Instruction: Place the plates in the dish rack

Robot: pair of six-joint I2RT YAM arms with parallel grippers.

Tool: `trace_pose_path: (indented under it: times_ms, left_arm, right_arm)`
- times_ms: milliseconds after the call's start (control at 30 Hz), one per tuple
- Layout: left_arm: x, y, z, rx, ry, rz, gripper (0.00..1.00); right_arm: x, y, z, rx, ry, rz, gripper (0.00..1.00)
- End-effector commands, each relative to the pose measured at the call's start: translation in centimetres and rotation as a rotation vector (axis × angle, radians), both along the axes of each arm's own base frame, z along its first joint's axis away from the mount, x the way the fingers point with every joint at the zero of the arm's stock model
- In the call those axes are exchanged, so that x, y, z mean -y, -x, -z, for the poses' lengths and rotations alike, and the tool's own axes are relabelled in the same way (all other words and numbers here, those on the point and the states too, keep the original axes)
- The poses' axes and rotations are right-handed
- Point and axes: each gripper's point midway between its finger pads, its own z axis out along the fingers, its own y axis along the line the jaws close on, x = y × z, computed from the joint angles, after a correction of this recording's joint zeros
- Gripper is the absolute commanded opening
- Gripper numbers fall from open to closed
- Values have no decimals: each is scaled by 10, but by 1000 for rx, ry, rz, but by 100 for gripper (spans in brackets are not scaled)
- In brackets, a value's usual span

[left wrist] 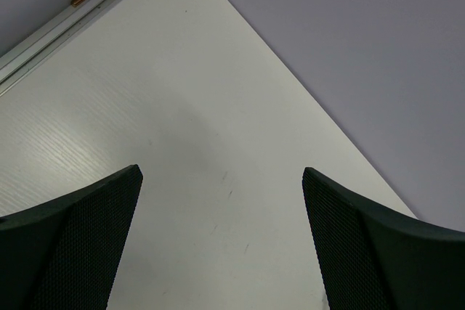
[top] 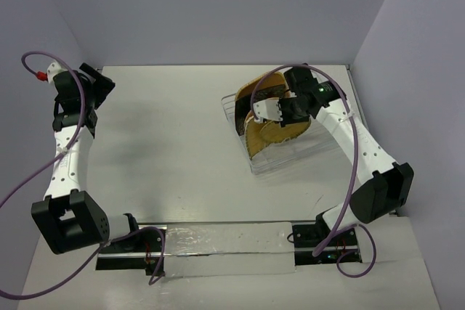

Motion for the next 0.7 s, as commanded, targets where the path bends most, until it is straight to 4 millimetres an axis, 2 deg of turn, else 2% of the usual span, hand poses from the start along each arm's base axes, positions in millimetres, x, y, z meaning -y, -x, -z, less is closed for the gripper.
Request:
trace_pose_path:
  times_ms: [0, 233, 333, 367, 433, 467, 533, 633, 667]
  left_arm:
    - [-1, 8, -10, 17, -32, -8, 99]
    - [-1, 15, -9, 4, -41, -13, 99]
    - [-1, 19, -9, 1, -46, -17, 99]
    - [-2, 20, -9, -3, -47, -20, 99]
    - [-3, 24, -9, -9, -51, -30, 99]
    - [-3, 25, -11, -8, -54, -32, 99]
    - [-2, 27, -14, -3, -58, -27, 99]
    - [0, 30, -21, 18, -61, -19, 99]
    - [1, 31, -27, 33, -62, -13, 99]
  right_arm:
    - [-15, -1, -2, 41, -17, -62, 0]
    - [-29, 6, 27, -49, -44, -113, 0]
    - [-33, 6, 36, -73, -48, -107, 8]
    - [-33, 6, 37, -75, -50, -105, 14]
    - [-34, 6, 40, -83, -57, -88, 33]
    - [-34, 6, 40, -85, -59, -84, 37]
    - [-36, 8, 38, -76, -62, -89, 51]
    - [-39, 6, 23, -36, -87, -86, 61]
    - [-41, 4, 11, -7, -108, -78, 70]
